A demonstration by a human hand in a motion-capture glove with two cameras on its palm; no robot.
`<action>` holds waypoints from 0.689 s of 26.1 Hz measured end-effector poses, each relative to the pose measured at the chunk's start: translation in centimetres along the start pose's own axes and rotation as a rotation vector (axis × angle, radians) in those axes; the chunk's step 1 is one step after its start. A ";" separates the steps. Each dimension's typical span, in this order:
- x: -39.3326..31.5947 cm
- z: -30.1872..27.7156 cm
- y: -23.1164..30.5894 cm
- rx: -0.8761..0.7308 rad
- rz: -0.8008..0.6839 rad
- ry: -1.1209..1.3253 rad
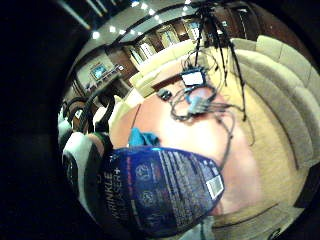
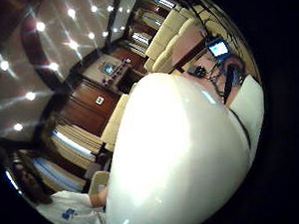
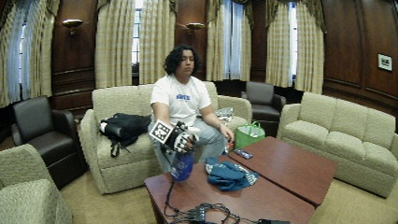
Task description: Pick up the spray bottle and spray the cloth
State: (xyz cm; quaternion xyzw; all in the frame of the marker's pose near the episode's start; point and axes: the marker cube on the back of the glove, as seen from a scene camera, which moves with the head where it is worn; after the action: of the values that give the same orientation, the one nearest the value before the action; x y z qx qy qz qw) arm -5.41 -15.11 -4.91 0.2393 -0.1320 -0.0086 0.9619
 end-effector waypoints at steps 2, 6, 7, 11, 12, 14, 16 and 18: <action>-0.5 -1.1 0.0 -0.033 -0.063 0.081; -2.0 -0.8 0.3 -0.137 -0.185 0.267; -2.6 -0.3 0.5 -0.162 -0.217 0.320; -5.0 2.4 1.0 -0.248 -0.338 0.500; -5.6 3.2 1.0 -0.269 -0.366 0.535; -6.9 5.1 1.1 -0.317 -0.420 0.599; -8.1 7.1 1.3 -0.373 -0.476 0.665; -9.4 8.9 1.7 -0.438 -0.547 0.748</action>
State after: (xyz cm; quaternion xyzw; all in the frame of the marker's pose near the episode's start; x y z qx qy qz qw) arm -16.85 -16.97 1.08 0.0447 0.2935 -0.2012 0.9335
